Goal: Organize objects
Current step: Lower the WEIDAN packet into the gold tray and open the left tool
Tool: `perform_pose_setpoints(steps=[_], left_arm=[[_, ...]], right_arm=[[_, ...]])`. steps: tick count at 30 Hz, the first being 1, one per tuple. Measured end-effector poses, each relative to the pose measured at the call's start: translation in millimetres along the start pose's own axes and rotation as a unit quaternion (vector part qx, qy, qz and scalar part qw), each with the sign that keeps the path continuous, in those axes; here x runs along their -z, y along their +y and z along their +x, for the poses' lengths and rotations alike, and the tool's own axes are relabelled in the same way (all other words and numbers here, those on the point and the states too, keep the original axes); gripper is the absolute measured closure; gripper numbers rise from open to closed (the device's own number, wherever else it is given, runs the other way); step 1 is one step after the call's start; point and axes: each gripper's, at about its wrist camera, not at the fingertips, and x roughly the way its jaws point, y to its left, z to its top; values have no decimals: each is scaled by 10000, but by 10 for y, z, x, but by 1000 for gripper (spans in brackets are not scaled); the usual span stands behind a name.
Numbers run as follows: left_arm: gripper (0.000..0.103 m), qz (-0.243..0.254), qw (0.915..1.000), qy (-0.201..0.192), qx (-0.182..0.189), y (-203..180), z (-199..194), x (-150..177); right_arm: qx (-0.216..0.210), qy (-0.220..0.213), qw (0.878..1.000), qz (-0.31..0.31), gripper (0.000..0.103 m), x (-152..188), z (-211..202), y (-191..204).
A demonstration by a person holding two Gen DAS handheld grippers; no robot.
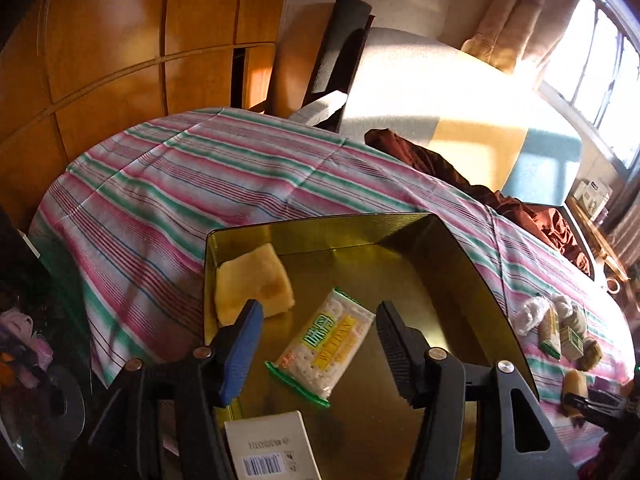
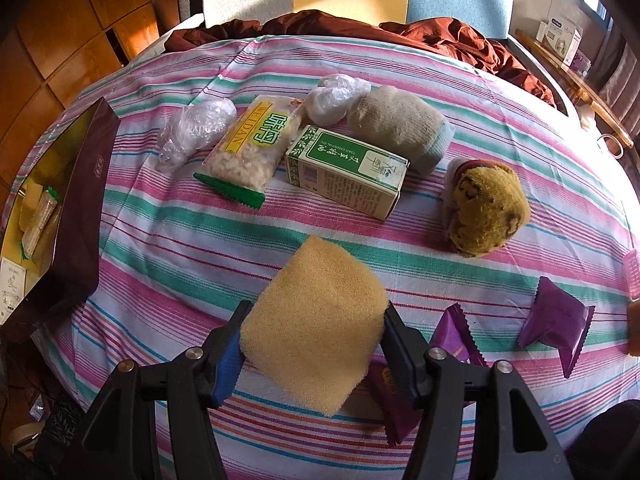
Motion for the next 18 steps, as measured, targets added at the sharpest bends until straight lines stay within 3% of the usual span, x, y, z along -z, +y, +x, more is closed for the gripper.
perform_pose_setpoints(steps=[5,12,18], left_arm=[[35,402,9987,-105,311,-325,-165,229],[33,993,9939,-293,375,-657,-331,457],[31,1144,9919,-350,425,-731,-399,574]], right_arm=[[66,10,10000,-66,41,12,4,55],[272,-3,9993,-255,41,13,8,129],[419,-54,9987,-302,41,-1,29,167]])
